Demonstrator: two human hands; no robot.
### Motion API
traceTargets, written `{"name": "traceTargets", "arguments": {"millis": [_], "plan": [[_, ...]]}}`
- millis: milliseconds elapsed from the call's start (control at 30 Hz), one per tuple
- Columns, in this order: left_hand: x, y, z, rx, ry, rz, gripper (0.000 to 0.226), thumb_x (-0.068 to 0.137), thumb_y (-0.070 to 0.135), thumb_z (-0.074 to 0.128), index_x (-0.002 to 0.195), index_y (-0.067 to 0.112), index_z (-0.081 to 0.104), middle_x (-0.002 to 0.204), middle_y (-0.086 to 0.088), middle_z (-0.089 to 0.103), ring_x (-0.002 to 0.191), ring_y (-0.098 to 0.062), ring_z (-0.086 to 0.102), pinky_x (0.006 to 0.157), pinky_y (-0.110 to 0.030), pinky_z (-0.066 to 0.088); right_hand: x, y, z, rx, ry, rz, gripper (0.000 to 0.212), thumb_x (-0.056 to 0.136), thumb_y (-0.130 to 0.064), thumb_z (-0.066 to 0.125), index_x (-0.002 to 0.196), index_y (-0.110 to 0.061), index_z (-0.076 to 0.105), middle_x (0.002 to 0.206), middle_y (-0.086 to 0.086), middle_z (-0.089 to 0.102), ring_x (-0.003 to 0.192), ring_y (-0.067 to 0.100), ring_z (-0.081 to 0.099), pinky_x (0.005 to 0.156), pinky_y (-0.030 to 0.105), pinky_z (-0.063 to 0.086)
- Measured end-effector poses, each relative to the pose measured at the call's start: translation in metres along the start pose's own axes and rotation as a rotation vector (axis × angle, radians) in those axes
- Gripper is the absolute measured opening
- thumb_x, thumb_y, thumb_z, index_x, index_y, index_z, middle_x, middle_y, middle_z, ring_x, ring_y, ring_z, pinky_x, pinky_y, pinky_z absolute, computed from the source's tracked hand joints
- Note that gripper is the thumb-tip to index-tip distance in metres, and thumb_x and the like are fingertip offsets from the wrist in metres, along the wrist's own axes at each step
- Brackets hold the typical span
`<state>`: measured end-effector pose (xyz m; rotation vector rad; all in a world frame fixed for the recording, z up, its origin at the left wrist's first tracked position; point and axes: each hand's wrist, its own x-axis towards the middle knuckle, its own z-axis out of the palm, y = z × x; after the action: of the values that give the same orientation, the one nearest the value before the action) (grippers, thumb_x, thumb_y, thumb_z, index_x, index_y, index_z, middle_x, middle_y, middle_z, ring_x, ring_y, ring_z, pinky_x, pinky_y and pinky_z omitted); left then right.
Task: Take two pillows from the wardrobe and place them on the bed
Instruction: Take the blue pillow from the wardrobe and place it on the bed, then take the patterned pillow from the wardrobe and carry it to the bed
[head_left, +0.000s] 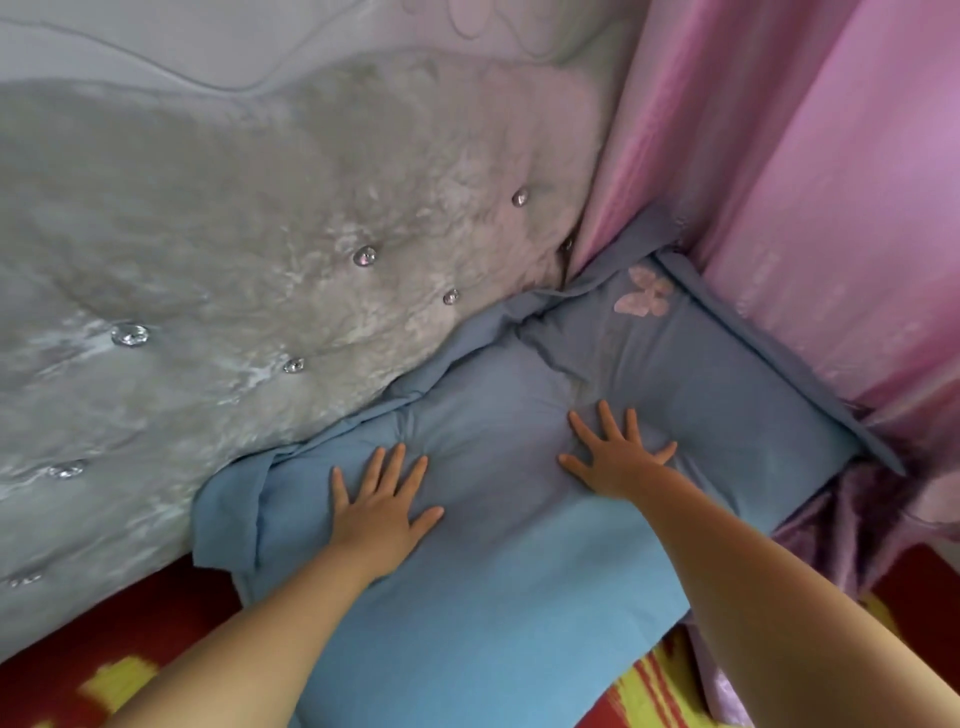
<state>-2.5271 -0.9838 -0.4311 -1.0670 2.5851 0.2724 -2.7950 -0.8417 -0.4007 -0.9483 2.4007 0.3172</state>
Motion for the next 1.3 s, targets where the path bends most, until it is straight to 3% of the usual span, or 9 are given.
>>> {"name": "traceTargets", "arguments": {"millis": [67,133,267,400,500,700,967,1100,1300], "plan": [[-0.005,-0.004,-0.019,-0.02,-0.078,0.017,0.071,0.089,0.067,0.022,0.148,0.038,-0.006,0.159,0.008,-0.017,0.146,-0.016,-0.016,0.112,-0.063,-0.006,-0.015,-0.005,-0.014,0.004,-0.021,0.013,0.068,0.089,-0.065,0.031,0.146,-0.048,-0.003,0.159,-0.01,-0.015,0.146,0.028,-0.011,0.104,0.074,0.009],[-0.016,-0.01,-0.044,-0.027,-0.089,0.049,0.07,0.091,0.062,0.027,0.149,0.034,-0.002,0.16,0.003,-0.012,0.147,-0.017,-0.011,0.114,-0.06,-0.002,-0.036,-0.013,-0.033,0.041,0.013,0.01,0.06,0.094,-0.05,0.034,0.148,-0.041,0.011,0.16,-0.004,0.006,0.146,0.026,0.007,0.109,0.066,0.02],[-0.048,-0.032,-0.108,-0.08,0.195,0.105,0.059,0.095,0.051,0.034,0.148,0.03,0.019,0.16,-0.002,0.013,0.146,-0.02,0.014,0.118,-0.049,0.016,-0.085,-0.045,-0.077,0.013,0.207,-0.088,0.047,0.096,-0.036,0.038,0.141,-0.024,0.033,0.148,0.008,0.035,0.134,0.028,0.036,0.102,0.048,0.037],[-0.089,-0.066,-0.172,-0.227,0.442,0.135,0.044,0.094,0.037,0.045,0.135,0.021,0.047,0.138,-0.009,0.05,0.126,-0.027,0.047,0.101,-0.039,0.042,-0.141,-0.093,-0.121,0.041,0.365,-0.147,0.036,0.095,-0.025,0.038,0.129,-0.016,0.046,0.132,0.012,0.051,0.117,0.032,0.054,0.088,0.039,0.044],[-0.128,-0.096,-0.202,-0.327,0.478,0.121,0.037,0.095,0.034,0.045,0.128,0.019,0.053,0.123,-0.009,0.06,0.115,-0.029,0.054,0.089,-0.042,0.05,-0.191,-0.132,-0.146,0.02,0.467,-0.161,0.033,0.097,-0.025,0.035,0.124,-0.014,0.049,0.127,0.011,0.055,0.111,0.032,0.058,0.079,0.036,0.042],[-0.242,-0.17,-0.259,-0.34,0.491,0.203,0.027,0.093,0.037,0.048,0.11,0.022,0.063,0.11,-0.004,0.069,0.103,-0.026,0.063,0.083,-0.037,0.052,-0.32,-0.207,-0.183,-0.067,0.618,-0.149,0.027,0.096,-0.024,0.036,0.115,-0.017,0.053,0.119,0.009,0.063,0.105,0.032,0.061,0.07,0.033,0.036],[-0.339,-0.264,-0.379,-0.223,0.575,0.313,0.033,0.095,0.041,0.044,0.114,0.019,0.061,0.106,-0.003,0.068,0.094,-0.024,0.063,0.076,-0.034,0.049,-0.451,-0.271,-0.235,-0.071,0.757,-0.051,0.035,0.097,-0.035,0.033,0.125,-0.022,0.048,0.115,0.013,0.064,0.102,0.032,0.063,0.07,0.035,0.04],[-0.346,-0.246,-0.414,-0.201,0.554,0.435,0.034,0.096,0.037,0.042,0.116,0.016,0.06,0.107,-0.005,0.067,0.093,-0.024,0.061,0.074,-0.034,0.047,-0.496,-0.269,-0.249,-0.049,0.781,0.057,0.032,0.097,-0.033,0.032,0.117,-0.017,0.051,0.109,0.014,0.066,0.096,0.033,0.064,0.067,0.033,0.04],[-0.355,-0.164,-0.424,-0.212,0.497,0.641,0.035,0.096,0.036,0.043,0.113,0.012,0.06,0.109,-0.01,0.067,0.097,-0.032,0.061,0.076,-0.035,0.047,-0.543,-0.231,-0.233,0.024,0.729,0.262,0.032,0.098,-0.036,0.032,0.114,-0.015,0.05,0.106,0.012,0.064,0.093,0.033,0.062,0.066,0.032,0.039]]}}
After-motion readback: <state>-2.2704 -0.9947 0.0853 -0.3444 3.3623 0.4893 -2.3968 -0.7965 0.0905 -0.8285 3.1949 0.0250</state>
